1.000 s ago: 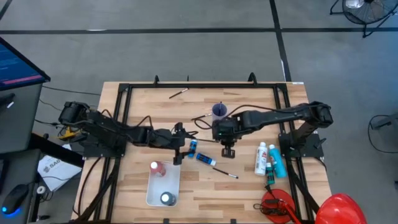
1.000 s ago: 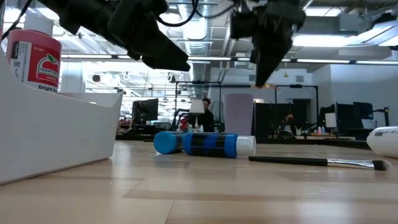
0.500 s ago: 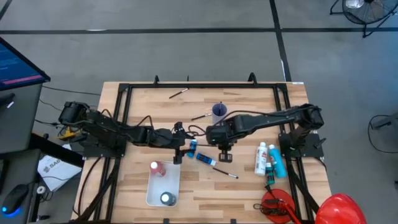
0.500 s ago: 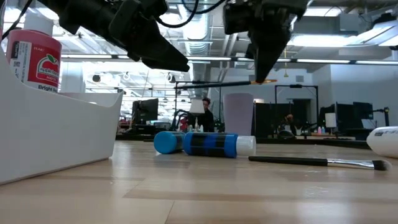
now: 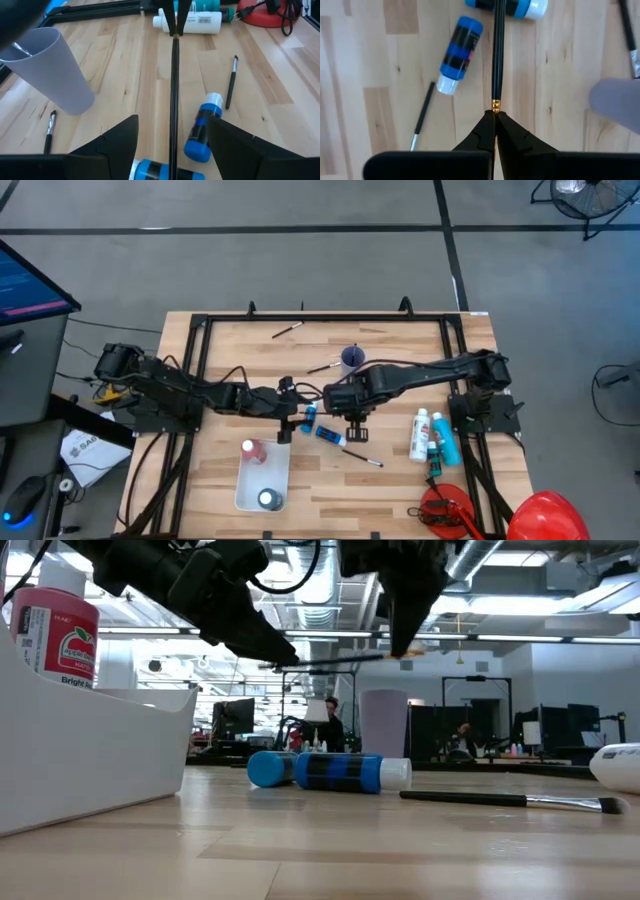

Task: Pick & Place Paint Supplies
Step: Put the gold paint brush into the violet cup

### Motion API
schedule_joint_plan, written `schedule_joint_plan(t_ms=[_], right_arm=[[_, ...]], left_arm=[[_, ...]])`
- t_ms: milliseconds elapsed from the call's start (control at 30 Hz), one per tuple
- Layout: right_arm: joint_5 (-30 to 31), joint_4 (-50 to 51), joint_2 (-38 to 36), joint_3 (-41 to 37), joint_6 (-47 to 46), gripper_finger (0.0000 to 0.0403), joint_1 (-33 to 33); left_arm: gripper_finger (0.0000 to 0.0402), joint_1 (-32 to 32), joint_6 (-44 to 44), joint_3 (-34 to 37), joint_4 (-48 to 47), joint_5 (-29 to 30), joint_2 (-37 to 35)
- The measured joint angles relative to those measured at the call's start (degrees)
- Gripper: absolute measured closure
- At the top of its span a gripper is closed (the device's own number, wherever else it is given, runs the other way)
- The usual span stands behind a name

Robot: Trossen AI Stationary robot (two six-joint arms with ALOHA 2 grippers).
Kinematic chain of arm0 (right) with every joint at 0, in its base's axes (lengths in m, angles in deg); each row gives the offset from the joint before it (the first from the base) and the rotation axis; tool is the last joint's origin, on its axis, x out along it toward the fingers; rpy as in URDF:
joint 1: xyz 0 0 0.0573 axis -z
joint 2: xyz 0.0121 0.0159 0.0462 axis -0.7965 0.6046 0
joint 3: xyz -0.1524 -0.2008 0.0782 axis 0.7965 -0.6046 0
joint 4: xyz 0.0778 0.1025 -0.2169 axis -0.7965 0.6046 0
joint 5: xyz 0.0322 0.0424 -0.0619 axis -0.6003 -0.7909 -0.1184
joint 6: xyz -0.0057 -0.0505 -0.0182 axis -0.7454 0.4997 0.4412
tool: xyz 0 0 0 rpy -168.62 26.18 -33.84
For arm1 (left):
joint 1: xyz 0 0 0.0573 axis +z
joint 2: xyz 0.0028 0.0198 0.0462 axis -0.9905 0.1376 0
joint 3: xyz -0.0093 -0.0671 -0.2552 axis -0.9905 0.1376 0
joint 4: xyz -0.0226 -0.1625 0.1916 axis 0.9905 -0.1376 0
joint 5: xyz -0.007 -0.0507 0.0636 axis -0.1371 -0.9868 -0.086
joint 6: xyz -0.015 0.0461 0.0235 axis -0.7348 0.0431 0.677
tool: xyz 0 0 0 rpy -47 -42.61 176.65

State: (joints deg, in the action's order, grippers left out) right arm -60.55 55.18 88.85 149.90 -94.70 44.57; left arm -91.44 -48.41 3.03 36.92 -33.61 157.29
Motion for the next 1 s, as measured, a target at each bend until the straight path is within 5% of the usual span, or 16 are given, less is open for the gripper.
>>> schedule_joint_plan(t_ms=[533,1000], right_arm=[[-0.02,1.51,0.02,2.80,-0.13,0.0403,-0.06],[-0.02,1.99,0.02,2.80,-0.12,0.0403,0.00]], left_arm=[[0.0217,0.00,-0.04,0.00,-0.07,0.00,0.00],[0.0299,0.00,-0.07,0.00,-0.04,0.02,0.00]])
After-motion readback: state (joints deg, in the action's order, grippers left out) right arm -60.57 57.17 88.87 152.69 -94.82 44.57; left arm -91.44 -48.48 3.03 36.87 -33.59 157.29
